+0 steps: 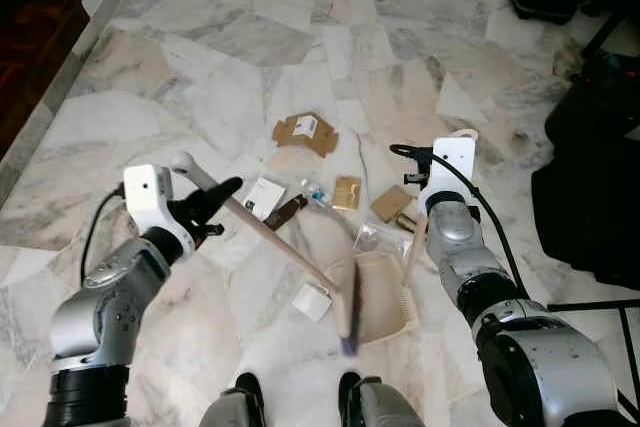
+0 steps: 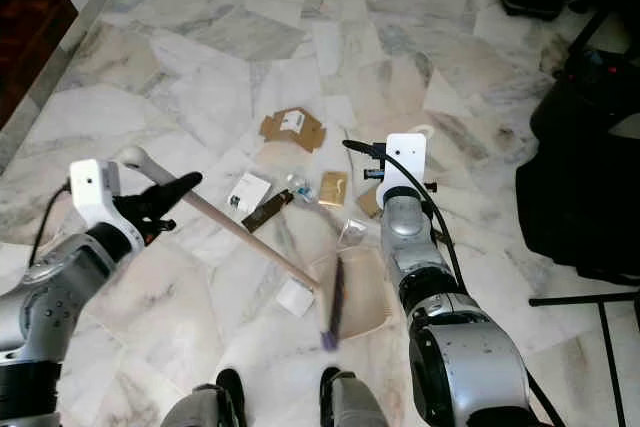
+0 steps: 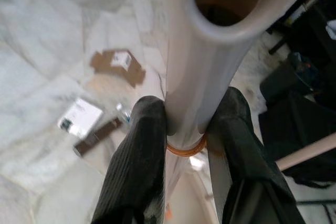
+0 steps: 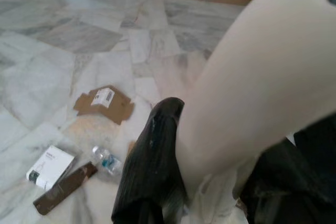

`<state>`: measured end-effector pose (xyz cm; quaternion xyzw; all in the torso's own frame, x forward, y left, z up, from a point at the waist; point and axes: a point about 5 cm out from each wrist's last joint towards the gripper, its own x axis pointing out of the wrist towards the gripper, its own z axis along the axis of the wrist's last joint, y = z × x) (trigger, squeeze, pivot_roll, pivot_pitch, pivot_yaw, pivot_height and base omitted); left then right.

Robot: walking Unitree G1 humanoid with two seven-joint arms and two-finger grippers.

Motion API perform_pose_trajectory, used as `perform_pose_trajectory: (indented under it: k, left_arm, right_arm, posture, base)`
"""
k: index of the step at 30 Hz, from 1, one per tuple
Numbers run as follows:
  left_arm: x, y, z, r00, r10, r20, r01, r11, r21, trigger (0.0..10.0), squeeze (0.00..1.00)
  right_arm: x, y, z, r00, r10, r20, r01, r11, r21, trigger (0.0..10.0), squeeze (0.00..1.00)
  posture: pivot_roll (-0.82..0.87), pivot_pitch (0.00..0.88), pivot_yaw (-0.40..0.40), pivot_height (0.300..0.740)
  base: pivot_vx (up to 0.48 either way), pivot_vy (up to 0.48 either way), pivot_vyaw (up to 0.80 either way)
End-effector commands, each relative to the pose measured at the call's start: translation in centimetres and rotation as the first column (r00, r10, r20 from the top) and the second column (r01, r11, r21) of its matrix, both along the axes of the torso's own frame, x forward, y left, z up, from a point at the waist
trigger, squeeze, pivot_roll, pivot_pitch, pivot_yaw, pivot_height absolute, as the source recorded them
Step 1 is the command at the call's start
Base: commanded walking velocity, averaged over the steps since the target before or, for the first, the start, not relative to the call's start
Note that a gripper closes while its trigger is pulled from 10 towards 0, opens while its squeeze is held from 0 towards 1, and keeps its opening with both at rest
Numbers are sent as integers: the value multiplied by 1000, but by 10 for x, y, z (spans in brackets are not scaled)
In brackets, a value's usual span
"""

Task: Sweep floor

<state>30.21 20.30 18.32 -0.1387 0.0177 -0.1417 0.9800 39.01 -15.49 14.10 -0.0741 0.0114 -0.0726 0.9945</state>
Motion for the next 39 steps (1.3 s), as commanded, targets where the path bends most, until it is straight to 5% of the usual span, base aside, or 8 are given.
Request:
perform_pose_trajectory:
  k: [1, 22, 39]
  left_arm:
    - [-7, 4, 10, 998, 6, 55, -6, 1000, 5, 10000, 0]
    - [-11, 4, 8, 999, 2, 44, -3, 1000, 31, 10000, 0]
    - [-12, 9, 9, 999, 16, 49, -19, 999, 48, 10000, 0]
  right_arm:
    - [-2, -2, -1, 1000, -20, 24, 20, 1000, 18, 10000, 0]
    - [2, -8, 23, 986, -46, 162, 36, 997, 65, 10000, 0]
    - [1, -18, 21, 986, -77, 147, 77, 997, 4, 10000, 0]
  posture:
    - [-58, 298, -34, 740]
    - [-64, 298, -38, 740]
    - [-63, 294, -39, 740]
  base:
    - [0, 0, 0]
    - [0, 0, 0]
    - [0, 0, 0]
